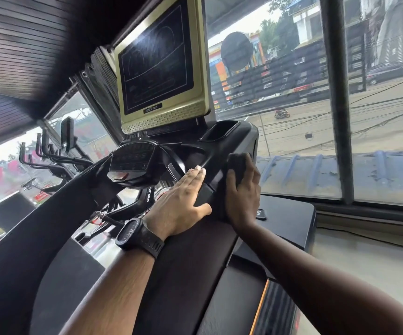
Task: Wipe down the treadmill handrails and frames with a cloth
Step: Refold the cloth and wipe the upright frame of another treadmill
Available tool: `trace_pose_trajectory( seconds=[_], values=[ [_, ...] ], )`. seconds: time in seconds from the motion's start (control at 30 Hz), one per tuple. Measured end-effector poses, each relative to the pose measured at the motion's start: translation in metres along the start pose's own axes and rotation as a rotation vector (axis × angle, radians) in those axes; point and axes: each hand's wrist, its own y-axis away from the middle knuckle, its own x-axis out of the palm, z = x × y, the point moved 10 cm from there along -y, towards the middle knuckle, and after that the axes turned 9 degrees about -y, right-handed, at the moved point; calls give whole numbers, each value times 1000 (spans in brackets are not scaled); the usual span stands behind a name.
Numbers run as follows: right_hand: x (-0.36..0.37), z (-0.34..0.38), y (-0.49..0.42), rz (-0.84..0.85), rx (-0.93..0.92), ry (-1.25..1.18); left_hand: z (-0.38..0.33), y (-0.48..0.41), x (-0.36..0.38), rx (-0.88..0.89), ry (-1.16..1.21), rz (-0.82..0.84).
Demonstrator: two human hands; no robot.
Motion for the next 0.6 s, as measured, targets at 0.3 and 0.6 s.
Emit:
trace_pose_trajectory(
  seconds=[0.3, 0.6],
  values=[
    [0, 0, -17, 9, -69, 11, -1, -11, -1, -9, -11, 11],
    [-4, -12, -33, 39, -77, 78, -13, -26, -6, 5, -52, 6]
  ],
)
